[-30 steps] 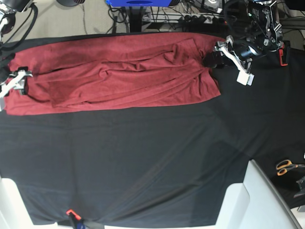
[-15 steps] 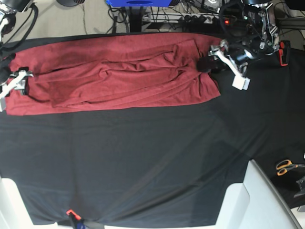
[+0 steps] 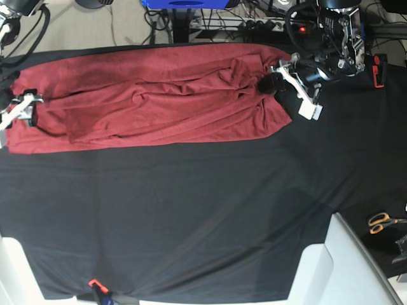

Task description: Fold the T-shirt properly

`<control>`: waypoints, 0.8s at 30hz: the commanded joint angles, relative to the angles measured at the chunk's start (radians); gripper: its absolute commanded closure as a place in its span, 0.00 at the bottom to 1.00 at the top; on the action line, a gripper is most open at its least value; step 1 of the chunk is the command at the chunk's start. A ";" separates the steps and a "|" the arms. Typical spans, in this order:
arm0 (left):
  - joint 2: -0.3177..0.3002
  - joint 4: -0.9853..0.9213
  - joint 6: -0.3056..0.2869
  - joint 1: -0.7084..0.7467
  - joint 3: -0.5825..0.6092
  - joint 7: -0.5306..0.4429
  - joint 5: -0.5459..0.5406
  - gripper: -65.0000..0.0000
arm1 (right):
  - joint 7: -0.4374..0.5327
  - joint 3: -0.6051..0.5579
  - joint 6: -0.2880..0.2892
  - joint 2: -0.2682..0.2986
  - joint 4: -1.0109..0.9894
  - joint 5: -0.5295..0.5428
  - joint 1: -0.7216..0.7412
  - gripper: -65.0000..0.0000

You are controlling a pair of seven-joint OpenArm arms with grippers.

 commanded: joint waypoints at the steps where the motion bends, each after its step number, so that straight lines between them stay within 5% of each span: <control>1: -0.011 0.040 0.006 -0.002 -0.001 0.006 0.008 1.00 | 0.021 0.006 0.001 0.015 0.012 0.014 0.008 0.41; 6: -0.016 0.243 0.006 0.039 0.011 0.040 0.010 1.00 | 0.021 0.006 0.001 0.015 0.012 0.014 0.008 0.41; 16: -0.011 0.477 0.294 0.066 0.272 0.155 0.010 1.00 | 0.021 -0.002 0.001 0.015 0.012 0.014 0.013 0.41; 24: -0.010 0.479 0.424 -0.007 0.541 0.155 0.004 1.00 | 0.021 0.001 0.001 0.015 0.012 0.014 0.013 0.41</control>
